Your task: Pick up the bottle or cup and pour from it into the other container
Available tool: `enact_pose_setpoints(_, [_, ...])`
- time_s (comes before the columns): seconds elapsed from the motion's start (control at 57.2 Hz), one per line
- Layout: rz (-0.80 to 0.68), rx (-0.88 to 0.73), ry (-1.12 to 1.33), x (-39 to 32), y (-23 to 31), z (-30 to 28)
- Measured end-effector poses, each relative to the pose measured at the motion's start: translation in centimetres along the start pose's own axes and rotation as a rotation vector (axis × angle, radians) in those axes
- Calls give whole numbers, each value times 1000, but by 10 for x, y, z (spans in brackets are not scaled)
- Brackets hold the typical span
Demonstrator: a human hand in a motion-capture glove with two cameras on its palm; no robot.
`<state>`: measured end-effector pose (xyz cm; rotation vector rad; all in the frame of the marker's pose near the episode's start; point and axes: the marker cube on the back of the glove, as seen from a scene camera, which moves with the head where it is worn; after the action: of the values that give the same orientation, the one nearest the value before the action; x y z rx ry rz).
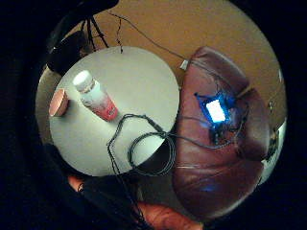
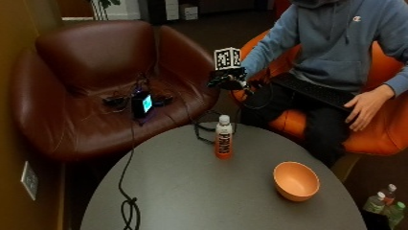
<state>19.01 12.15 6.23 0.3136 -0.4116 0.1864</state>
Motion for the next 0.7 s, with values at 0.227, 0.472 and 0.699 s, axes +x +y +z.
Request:
enact_pose_setpoints(0.227, [96,-28,-143,30,13,30])
enact_pose_setpoints(0.472, [153,-82,-229,50,22,65])
enact_pose_setpoints(0.699, [140,-107,-267,50,5,93])
